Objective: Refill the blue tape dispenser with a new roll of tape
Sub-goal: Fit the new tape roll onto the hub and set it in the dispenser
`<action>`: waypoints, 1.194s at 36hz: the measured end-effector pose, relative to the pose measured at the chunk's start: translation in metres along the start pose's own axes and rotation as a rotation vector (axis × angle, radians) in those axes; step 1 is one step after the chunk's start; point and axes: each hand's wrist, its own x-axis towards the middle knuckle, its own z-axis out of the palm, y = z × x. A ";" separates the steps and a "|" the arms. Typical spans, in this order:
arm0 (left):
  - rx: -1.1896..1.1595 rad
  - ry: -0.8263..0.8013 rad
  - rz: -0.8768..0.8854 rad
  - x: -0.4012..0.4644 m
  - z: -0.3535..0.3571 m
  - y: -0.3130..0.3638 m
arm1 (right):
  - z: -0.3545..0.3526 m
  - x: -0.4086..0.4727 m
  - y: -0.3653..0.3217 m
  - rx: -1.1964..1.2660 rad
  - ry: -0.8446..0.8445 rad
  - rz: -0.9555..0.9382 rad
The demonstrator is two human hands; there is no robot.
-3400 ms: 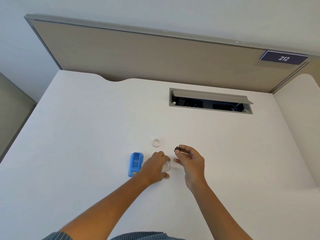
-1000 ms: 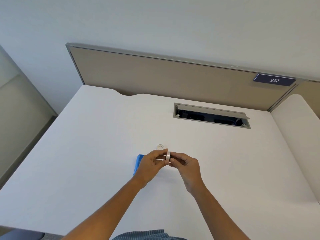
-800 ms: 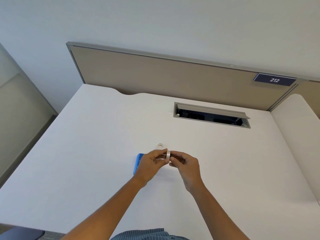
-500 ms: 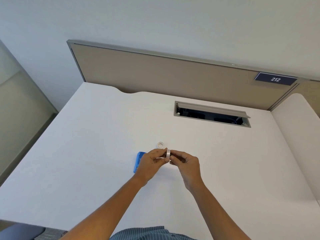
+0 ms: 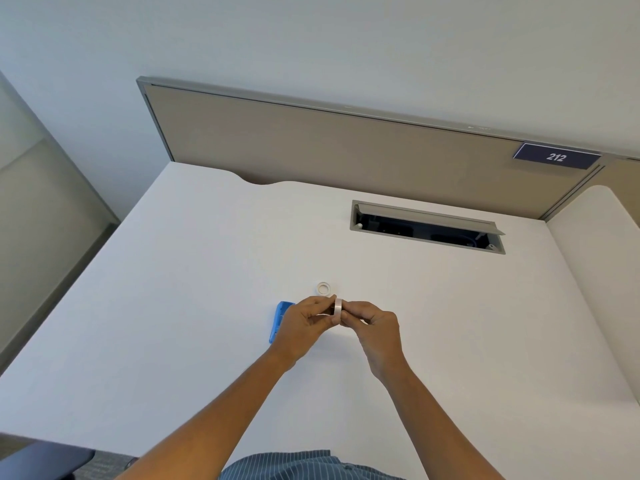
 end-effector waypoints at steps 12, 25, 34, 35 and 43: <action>-0.006 0.008 0.012 0.003 -0.006 -0.001 | 0.007 0.000 -0.001 -0.040 0.025 -0.024; 0.052 0.033 0.036 0.006 -0.010 -0.005 | 0.019 0.004 0.001 -0.024 0.086 -0.021; 0.047 0.049 0.050 0.007 -0.025 -0.010 | 0.037 0.007 0.007 -0.015 0.079 -0.013; 0.039 0.051 0.051 0.007 -0.027 -0.010 | 0.039 0.008 0.008 -0.015 0.080 -0.011; -0.064 0.131 0.018 0.003 -0.048 -0.020 | 0.062 0.015 0.015 -0.010 0.118 0.004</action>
